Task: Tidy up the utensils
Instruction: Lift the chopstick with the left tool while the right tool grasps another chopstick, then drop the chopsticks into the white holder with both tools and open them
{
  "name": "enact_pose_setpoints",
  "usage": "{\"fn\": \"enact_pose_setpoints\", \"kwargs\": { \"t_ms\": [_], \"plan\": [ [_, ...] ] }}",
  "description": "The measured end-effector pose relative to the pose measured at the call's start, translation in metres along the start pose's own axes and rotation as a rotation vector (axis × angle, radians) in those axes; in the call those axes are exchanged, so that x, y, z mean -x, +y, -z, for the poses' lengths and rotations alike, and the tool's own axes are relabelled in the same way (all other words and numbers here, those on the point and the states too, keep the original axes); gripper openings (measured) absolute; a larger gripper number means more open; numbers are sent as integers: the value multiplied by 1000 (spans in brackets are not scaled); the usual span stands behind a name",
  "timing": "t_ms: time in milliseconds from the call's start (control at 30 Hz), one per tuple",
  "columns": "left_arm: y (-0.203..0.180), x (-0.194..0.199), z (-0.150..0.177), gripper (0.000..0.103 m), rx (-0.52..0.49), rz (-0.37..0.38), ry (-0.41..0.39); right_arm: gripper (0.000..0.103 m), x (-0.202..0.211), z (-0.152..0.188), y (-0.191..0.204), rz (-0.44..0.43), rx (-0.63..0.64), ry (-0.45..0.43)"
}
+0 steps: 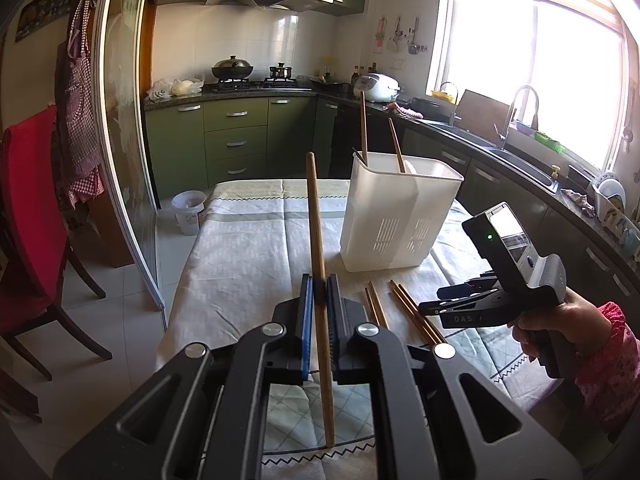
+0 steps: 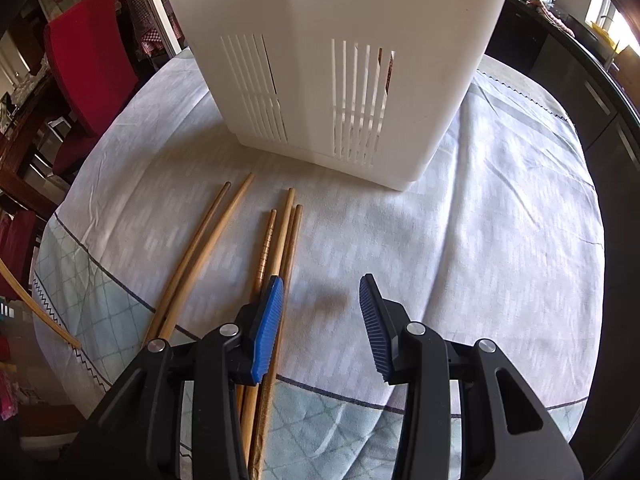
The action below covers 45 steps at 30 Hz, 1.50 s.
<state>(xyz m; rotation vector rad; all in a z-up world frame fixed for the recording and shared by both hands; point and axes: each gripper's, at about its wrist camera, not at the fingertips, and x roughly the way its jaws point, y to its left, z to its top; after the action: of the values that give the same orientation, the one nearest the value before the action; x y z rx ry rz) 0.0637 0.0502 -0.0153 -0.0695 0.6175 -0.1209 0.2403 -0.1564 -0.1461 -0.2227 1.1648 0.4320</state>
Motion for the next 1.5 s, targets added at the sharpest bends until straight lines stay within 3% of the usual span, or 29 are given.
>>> {"fn": "enact_pose_setpoints", "kwargs": {
  "t_ms": [167,333,467,567,633,800,967,1200,1500],
  "plan": [
    [0,0,1,7,-6,-2,-1,40,-4,-2,6,16,24,12],
    [-2,0,0,7,-13,-7,1,25,-10,-5,26,41,70,22],
    [-4,0,0,7,-21,-6,3,23,-14,-13,29,32,66,21],
    [-6,1,0,7,-27,-7,4,8,-16,-19,31,-4,50,25],
    [-7,1,0,7,-29,-9,6,6,-15,-23,31,-5,37,13],
    [-7,0,-1,7,-32,-16,10,6,16,-19,20,-36,-5,-85],
    [-9,1,-2,7,-36,-18,12,6,76,-5,8,-67,-49,-250],
    [-10,2,-2,7,-38,-22,12,6,156,48,-8,-89,-92,-475],
    [-14,8,0,7,-45,-30,2,6,201,107,-15,-51,-114,-602]
  ]
}}
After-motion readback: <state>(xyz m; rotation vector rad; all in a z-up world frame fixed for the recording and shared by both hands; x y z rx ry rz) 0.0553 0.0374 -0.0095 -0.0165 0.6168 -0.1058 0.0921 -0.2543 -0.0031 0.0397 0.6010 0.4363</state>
